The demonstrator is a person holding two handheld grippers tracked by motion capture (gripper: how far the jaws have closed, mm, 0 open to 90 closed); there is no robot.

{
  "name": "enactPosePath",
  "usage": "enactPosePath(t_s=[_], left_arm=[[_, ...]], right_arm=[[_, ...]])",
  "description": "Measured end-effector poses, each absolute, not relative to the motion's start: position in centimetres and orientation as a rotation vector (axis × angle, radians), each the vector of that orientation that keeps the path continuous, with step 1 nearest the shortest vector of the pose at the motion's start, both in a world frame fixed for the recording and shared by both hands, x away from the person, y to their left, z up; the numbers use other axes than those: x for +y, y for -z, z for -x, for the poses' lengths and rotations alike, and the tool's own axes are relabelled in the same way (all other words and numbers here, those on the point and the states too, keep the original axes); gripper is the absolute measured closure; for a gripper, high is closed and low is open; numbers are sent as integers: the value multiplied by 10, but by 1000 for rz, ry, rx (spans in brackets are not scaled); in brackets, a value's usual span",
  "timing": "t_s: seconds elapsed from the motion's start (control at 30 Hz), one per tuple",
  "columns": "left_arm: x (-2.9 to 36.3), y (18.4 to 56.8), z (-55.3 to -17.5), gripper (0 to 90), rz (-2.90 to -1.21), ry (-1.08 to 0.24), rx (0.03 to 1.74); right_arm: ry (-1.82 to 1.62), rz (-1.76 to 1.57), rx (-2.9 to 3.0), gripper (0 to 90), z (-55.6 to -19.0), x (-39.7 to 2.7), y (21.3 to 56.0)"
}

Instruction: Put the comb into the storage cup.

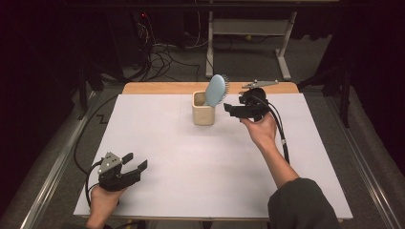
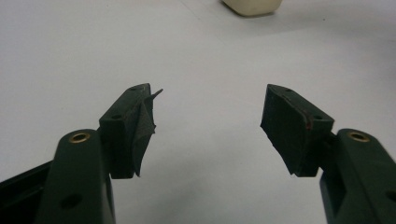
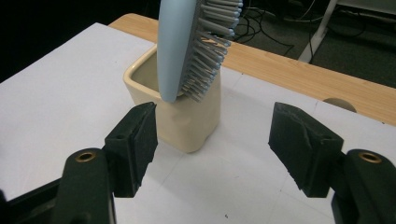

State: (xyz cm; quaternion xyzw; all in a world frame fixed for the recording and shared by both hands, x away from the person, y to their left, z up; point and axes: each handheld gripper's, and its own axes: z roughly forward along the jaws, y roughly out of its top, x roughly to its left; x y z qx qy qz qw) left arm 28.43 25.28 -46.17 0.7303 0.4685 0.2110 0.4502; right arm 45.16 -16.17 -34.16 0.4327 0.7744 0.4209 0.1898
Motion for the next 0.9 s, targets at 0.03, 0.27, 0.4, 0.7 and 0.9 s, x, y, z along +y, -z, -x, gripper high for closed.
enactPosePath(t_s=[0.03,0.27,0.4,0.7,0.9], left_arm=[[253,462,-284,351,-1806,-521,1159],[253,462,-284,351,-1803,-522,1159],[253,462,-285,351,-1803,-521,1162],[253,462,-285,351,-1805,-521,1165],[253,462,-285,351,-1804,-523,1164]], right_arm=[[-1185,-1216,2176,332,-451,-162,341],[-1188,-1212,2167,326,-447,-167,340],[-1190,-1207,2165,324,-445,-171,341],[-1206,-1210,2141,321,-439,-179,340],[-1208,-1201,2140,321,-436,-182,340]])
